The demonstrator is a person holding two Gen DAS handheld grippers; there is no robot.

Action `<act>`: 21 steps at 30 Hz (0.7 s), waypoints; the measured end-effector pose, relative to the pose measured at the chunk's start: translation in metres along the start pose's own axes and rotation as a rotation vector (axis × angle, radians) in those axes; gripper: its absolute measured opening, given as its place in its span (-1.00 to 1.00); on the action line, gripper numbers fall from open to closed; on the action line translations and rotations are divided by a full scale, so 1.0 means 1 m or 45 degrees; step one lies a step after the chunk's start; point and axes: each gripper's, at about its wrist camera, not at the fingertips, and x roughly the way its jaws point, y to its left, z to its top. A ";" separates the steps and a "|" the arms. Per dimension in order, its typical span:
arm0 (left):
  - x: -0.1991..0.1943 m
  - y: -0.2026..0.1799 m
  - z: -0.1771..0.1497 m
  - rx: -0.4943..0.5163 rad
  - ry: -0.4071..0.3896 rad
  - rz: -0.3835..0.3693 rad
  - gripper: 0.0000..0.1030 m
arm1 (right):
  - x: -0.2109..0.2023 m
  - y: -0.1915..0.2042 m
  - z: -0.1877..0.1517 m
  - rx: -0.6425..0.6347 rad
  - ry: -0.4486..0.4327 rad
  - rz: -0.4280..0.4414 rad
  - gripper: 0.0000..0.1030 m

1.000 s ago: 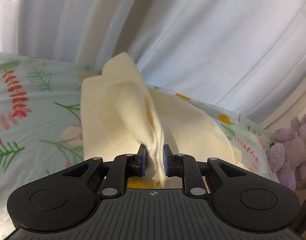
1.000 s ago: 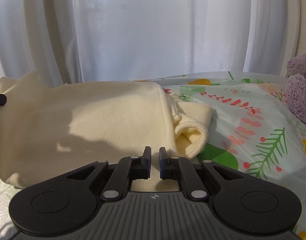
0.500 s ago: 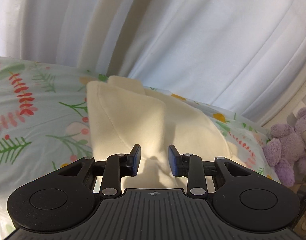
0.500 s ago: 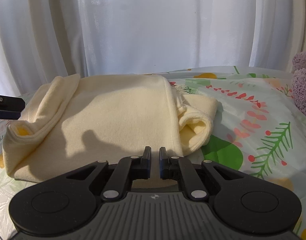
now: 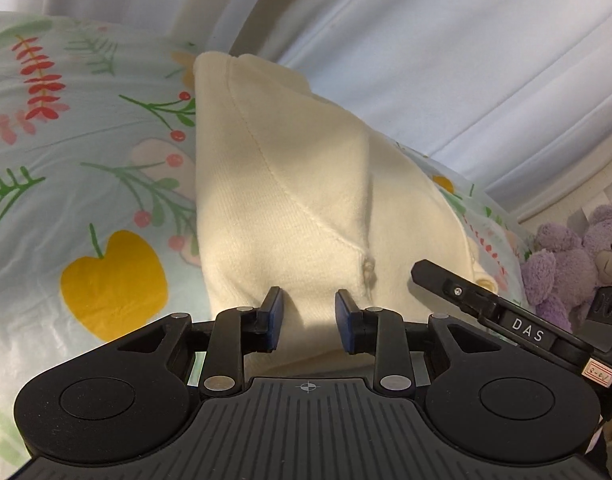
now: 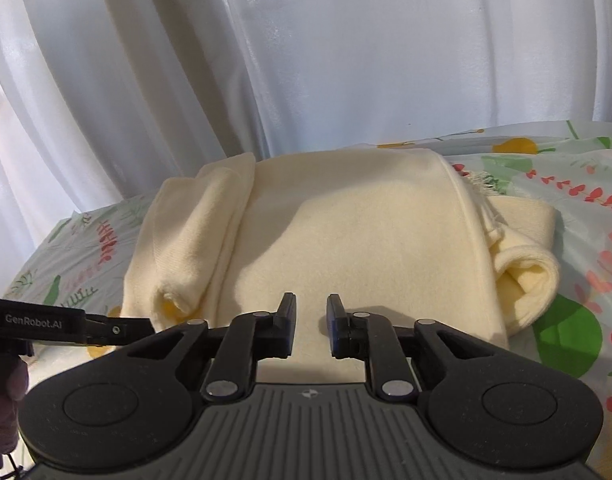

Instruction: Fold small clothes

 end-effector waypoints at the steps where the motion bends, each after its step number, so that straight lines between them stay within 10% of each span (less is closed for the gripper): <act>1: -0.012 0.002 0.003 -0.002 -0.028 -0.003 -0.35 | 0.005 0.000 0.006 0.024 0.015 0.053 -0.08; 8: -0.033 0.032 0.022 -0.085 -0.173 0.222 -0.17 | 0.053 0.003 0.038 0.209 0.109 0.262 0.17; 13: -0.014 0.051 0.030 -0.180 -0.146 0.218 -0.19 | 0.090 0.008 0.043 0.304 0.190 0.354 0.14; 21: -0.001 0.047 0.035 -0.123 -0.147 0.254 -0.27 | 0.102 0.023 0.048 0.202 0.194 0.328 -0.66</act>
